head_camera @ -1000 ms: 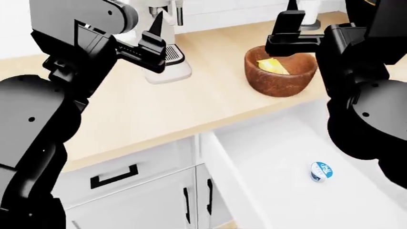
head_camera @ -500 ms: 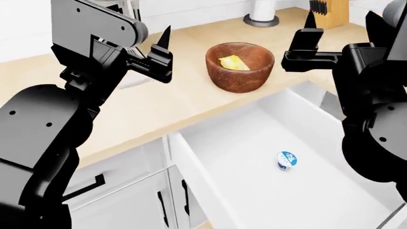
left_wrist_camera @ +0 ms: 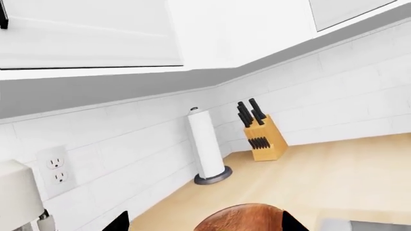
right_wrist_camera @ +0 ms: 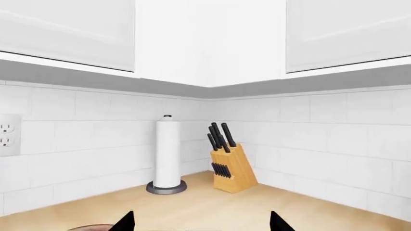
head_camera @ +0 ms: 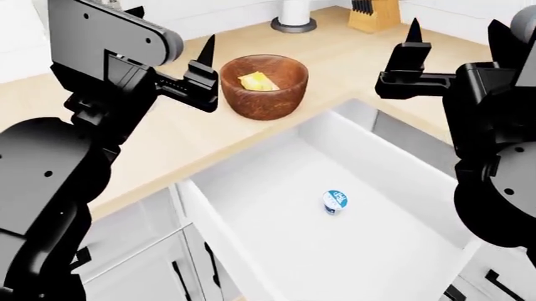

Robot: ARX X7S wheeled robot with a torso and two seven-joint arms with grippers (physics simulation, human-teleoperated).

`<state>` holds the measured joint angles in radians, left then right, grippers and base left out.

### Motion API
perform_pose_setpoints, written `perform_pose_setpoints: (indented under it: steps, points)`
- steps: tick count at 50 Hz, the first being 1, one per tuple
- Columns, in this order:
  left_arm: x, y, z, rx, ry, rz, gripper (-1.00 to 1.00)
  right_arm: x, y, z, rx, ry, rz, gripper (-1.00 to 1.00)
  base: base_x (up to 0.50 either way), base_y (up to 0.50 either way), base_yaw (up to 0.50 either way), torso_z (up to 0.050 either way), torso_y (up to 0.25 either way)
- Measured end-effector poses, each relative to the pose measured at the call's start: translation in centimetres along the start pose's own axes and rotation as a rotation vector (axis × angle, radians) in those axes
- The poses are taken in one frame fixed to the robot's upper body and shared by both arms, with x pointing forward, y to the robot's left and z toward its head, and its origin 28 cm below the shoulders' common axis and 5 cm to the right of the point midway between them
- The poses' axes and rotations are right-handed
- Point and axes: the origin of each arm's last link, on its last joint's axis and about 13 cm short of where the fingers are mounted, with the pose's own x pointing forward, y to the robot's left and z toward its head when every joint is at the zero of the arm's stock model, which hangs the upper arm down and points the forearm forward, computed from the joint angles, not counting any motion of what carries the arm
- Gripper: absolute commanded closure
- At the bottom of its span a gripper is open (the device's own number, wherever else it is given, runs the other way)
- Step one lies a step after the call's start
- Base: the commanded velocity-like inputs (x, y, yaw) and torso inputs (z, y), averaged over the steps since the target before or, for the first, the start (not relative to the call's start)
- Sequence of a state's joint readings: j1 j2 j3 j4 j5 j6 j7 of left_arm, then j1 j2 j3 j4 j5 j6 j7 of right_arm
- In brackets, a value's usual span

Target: Place the bar in the bowl and close the drawer.

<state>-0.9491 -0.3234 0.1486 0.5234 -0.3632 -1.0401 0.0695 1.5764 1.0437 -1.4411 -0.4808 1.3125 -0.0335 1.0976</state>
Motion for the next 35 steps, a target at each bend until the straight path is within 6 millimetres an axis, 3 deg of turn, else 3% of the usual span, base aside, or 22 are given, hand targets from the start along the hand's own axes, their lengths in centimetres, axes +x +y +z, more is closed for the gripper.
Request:
perform_pose_setpoints:
  steps: [19, 35]
  points:
    - [0.1, 0.1, -0.2, 0.008, -0.005, 0.024, -1.00, -0.7, -0.5, 1.0, 0.000, -0.001, 0.000, -1.00, 0.00, 0.00, -0.44, 0.000, 0.000]
    - [-0.2, 0.2, 0.0, 0.019, -0.008, 0.033, -1.00, 0.3, 0.2, -0.2, -0.001, 0.005, -0.002, -1.00, 0.00, 0.00, -0.44, 0.000, 0.000]
